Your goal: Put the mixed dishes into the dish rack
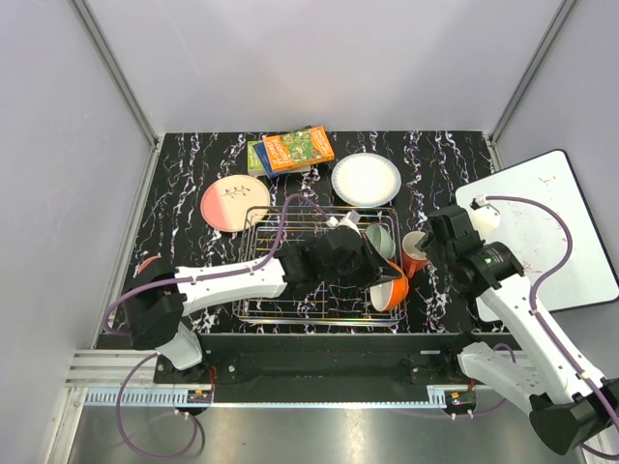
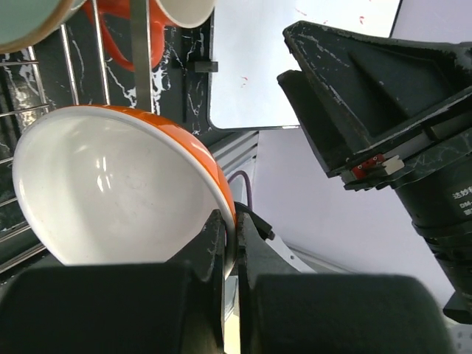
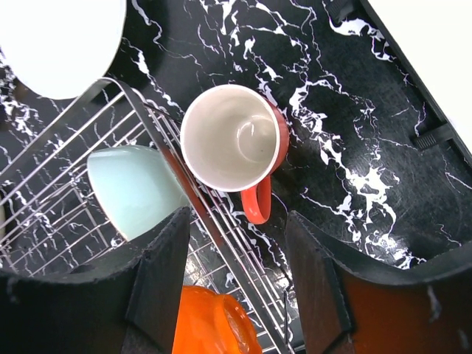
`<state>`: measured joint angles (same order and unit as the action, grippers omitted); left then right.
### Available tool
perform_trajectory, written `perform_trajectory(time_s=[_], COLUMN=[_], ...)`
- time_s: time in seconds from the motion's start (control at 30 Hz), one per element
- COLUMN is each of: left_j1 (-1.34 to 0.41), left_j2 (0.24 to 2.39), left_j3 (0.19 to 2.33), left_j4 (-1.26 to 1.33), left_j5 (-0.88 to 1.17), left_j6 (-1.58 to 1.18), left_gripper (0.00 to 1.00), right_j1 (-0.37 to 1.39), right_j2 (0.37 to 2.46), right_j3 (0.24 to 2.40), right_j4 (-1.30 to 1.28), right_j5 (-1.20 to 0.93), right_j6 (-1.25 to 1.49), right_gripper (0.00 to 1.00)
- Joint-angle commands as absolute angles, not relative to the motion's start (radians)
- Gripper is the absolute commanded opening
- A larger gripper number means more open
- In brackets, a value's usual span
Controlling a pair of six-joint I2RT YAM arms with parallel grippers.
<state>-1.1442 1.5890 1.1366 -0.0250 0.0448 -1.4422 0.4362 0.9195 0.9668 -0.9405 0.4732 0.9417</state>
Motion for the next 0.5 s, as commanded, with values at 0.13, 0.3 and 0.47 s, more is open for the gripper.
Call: perform_trajectory(time_s=[0.13,0.3,0.47], left_j1=[-1.149,-1.146,-1.137], left_j2=[1.551,1.585,1.582], left_j3=[1.177,1.189,1.195], left_j4=[-0.155,-0.129,-0.164], left_j5=[-0.026,0.044,0.046], left_j6=[-1.566,-1.555,-1.563], left_gripper=[0.11,0.06,0.45], right_j1=[0.433,0.431,0.431], right_j2=[0.859,0.861,0.844], right_j3=[0.973,1.005,1.006], right_j4=[-0.950,-0.963,-0.971], right_j5=[0.522,0.540,0.557], right_j6=[0.937,0.931,0.930], right_gripper=[0.63,0.64,0.66])
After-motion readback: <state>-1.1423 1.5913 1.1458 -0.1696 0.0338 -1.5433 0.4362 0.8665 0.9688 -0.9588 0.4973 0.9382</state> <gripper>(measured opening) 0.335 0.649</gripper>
